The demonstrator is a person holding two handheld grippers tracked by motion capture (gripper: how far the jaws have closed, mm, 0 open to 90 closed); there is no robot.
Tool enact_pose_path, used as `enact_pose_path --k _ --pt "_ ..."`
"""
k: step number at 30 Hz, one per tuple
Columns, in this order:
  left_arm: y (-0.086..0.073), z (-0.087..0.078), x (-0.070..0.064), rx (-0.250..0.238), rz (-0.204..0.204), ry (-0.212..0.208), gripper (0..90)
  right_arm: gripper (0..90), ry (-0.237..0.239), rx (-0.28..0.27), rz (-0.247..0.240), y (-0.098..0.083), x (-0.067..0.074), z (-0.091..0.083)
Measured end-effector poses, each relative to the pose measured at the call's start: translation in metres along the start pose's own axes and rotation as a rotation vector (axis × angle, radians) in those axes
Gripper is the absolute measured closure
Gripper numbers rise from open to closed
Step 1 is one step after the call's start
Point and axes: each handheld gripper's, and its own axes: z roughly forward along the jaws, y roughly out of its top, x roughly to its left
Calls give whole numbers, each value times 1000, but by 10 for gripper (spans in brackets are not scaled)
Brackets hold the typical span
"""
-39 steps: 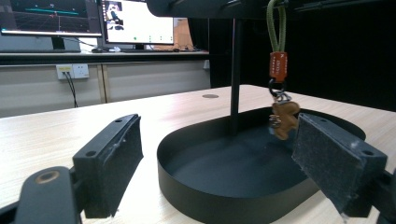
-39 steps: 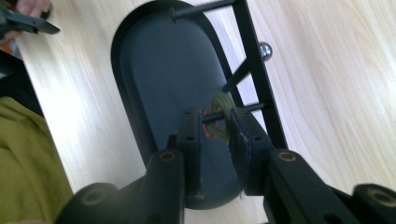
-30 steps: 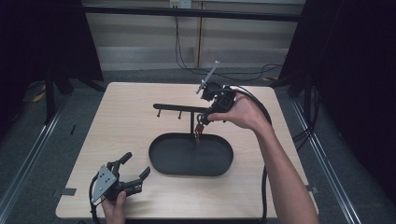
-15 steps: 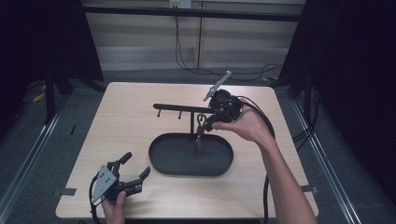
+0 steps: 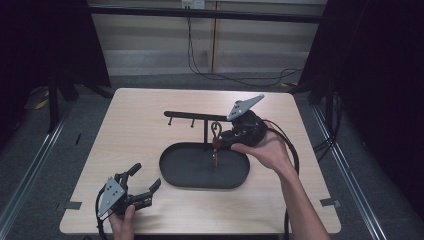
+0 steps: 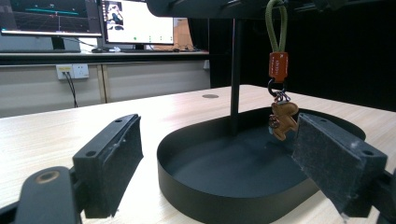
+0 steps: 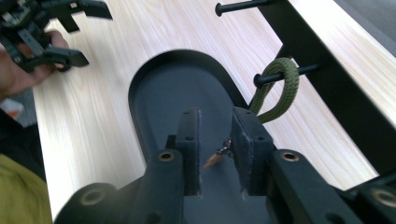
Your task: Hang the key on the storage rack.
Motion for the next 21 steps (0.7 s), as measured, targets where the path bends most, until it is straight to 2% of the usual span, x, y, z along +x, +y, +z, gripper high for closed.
enact_pose_path --k 4,6,8,12,14,17,19,21 --pt "0 0 0 2 1 -1 157 682 -28 -56 11 -11 5 3" --pt "0 0 0 0 -5 -1 157 662 -27 -95 9 -16 8 4" --pt "0 0 0 1 0 -1 157 641 -25 -154 22 -26 12 4" --pt "0 0 0 1 0 -1 157 617 -21 -191 46 -36 15 4" --pt "0 0 0 1 -4 -2 157 585 -21 -223 75 -47 16 6" --pt "0 0 0 2 1 -1 157 543 4 -245 94 -57 18 11" --pt "0 0 0 1 0 0 157 512 -11 -256 103 -63 19 13" --pt "0 0 0 2 1 -1 157 487 -4 -276 128 -72 19 16"
